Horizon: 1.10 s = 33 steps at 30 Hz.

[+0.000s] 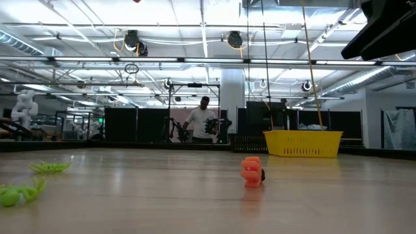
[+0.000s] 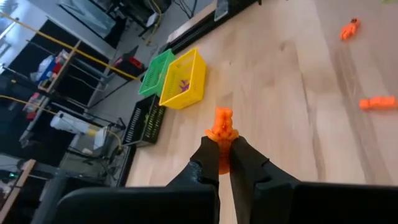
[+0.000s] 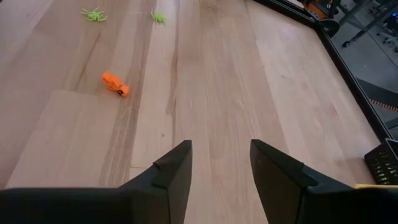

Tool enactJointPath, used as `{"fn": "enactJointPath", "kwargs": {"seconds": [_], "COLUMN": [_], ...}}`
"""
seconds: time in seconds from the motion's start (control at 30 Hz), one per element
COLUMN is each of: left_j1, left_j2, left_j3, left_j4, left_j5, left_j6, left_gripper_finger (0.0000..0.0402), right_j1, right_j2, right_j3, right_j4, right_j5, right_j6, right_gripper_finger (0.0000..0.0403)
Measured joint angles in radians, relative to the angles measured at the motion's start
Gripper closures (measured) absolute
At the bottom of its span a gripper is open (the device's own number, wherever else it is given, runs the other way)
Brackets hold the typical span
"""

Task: Sort Halloween decoration
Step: Put the orange skeleton toy into the green basket

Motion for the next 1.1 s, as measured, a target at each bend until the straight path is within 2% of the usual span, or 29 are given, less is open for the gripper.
{"fn": "enactJointPath", "kwargs": {"seconds": [0.37,0.5,1.1], "left_j1": [0.007,0.015,0.080], "left_j2": [0.000,0.000,0.000], "left_j3": [-0.197,-0.204,-0.204], "left_j4": [0.468,0.482,0.593], "left_j5": [-0.019,-0.016,0.118], "left_j6": [0.160,0.160,0.157], "left_gripper_finger": [0.0393,0.0393,0.0392], "right_j1": [-0.004,-0.004,-0.005], "right_j2": [0.000,0.000,0.000], "right_j3": [0.000,0.000,0.000], "right_j4": [0.000,0.000,0.000], "right_j5": [0.002,0.002,0.004], "right_j6": [-0.003,-0.003,-0.003], "right_gripper_finger": [0.0252,0.0252,0.0252]}}
